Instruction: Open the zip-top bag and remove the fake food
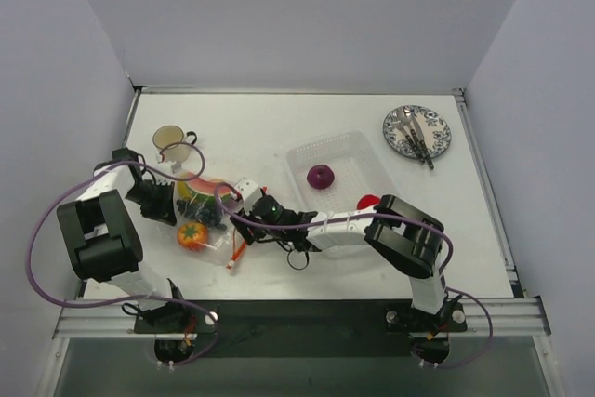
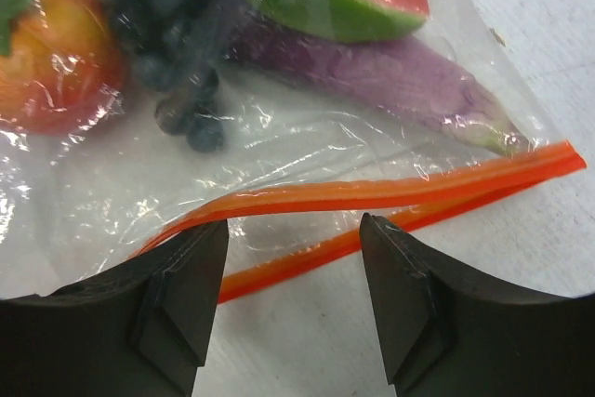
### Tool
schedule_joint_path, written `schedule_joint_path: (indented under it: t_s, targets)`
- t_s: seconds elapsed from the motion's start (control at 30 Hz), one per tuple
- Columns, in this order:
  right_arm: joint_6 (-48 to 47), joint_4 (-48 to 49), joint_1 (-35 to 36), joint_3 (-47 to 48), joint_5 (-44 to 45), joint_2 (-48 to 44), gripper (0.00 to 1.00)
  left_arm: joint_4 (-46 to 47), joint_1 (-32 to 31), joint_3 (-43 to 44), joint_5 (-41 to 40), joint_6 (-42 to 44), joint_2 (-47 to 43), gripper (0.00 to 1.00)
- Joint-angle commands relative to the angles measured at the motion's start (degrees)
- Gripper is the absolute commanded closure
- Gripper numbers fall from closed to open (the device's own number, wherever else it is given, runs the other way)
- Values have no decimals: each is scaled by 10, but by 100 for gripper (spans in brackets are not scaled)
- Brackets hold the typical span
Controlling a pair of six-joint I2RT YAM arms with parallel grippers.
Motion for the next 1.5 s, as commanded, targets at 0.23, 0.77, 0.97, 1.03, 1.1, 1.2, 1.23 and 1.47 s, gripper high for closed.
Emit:
schedule_joint_path:
  t_s: [0.23, 0.77, 0.97, 1.03, 1.1, 1.2, 1.23, 1.47]
  targets:
    - [54, 124, -16, 38, -86, 29, 31, 26, -24, 6, 2, -19, 14, 100]
    - [26, 194, -15, -60, -100, 40, 34, 41, -24, 7, -28, -15, 50, 100]
    - [-35, 174, 18, -25, -73, 54, 35, 40, -24, 17, -36, -19, 58, 100]
    - [-50, 173, 28, -5, -78, 59, 35, 39, -25, 20, -34, -24, 59, 100]
    - [-57, 169, 33, 16, -80, 64, 34, 40, -26, 19, -32, -29, 58, 100]
    - [-64, 165, 35, 43, -84, 77, 34, 39, -35, 17, -27, -35, 61, 100]
    - [-65, 161, 35, 51, -83, 81, 34, 39, -38, 15, -23, -36, 61, 100]
    - [-69, 147, 33, 96, -58, 123, 39, 16, -53, 12, -19, -26, 41, 100]
